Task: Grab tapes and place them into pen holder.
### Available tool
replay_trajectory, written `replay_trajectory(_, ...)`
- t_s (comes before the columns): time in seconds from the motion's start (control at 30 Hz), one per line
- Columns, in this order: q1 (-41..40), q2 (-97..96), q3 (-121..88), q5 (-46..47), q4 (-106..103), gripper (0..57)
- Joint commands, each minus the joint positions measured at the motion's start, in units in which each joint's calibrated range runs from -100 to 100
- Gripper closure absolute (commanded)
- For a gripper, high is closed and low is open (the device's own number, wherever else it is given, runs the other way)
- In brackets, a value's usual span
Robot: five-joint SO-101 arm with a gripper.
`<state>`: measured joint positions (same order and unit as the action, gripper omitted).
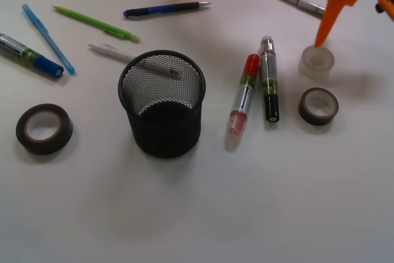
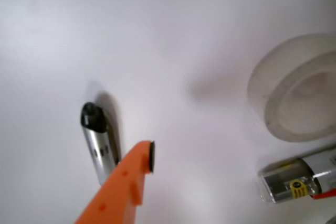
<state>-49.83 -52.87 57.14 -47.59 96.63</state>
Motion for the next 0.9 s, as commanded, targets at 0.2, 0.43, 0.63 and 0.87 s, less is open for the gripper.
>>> replay_trajectory(0.2, -0.9, -0.2, 6.6, 0.7, 2.1, 0.1)
replay_trajectory(0.43, -2.1, 1.6, 6.7, 1.0, 2.6, 16.1)
replay_trajectory(0.63, 0.6, 3.4, 6.7, 2.9, 2.4, 19.1)
replay_trajectory(0.87, 0.9, -1.1, 6.6, 4.5, -2.1, 19.2)
